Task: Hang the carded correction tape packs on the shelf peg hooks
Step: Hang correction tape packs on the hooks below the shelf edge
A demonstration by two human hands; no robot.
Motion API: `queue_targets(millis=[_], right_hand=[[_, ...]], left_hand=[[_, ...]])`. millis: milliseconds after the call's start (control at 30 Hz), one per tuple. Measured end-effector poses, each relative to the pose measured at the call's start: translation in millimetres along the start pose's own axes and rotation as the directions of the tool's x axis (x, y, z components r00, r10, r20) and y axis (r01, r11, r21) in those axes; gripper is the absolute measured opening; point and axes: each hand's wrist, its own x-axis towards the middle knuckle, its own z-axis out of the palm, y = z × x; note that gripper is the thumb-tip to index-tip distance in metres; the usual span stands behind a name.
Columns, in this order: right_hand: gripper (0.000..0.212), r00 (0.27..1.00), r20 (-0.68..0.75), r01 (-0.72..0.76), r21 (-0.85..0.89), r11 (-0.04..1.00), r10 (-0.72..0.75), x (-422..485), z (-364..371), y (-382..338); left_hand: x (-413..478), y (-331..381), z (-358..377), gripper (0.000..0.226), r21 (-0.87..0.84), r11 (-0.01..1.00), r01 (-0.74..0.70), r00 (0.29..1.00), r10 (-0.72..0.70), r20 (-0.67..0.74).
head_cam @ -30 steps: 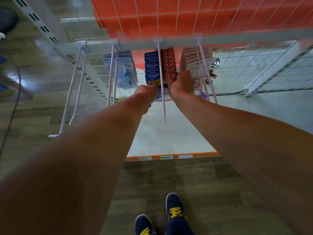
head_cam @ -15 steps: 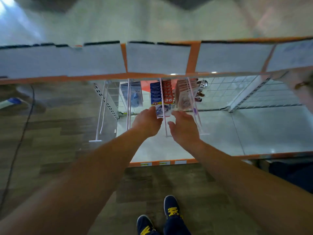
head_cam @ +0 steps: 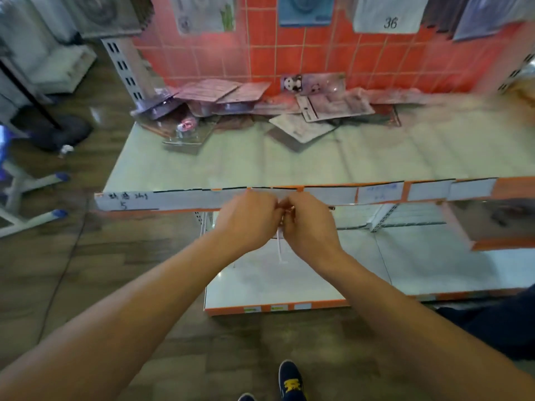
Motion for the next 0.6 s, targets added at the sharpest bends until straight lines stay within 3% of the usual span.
queue_targets(millis=[200, 500, 600], right_hand=[[0.023, 0.993, -0.116, 0.019, 0.003, 1.000, -0.019, 33, -26, -13], [0.026, 0.983, -0.185, -0.024, -0.103, 0.994, 0.004, 84, -22, 15], [0.027, 0.973, -0.226, -0.059, -0.045, 0.997, 0.048, 102, -24, 21]], left_hand=[[17, 3, -45, 0.029, 0.005, 1.000, 0.007, 0.993, -0.006, -0.121], [60, 11, -28, 0.033, -0.076, 0.993, 0.089, 0.975, -0.103, -0.199], [73, 11, -21, 0.035, -0.075, 0.993, 0.086, 0.970, -0.101, -0.221]])
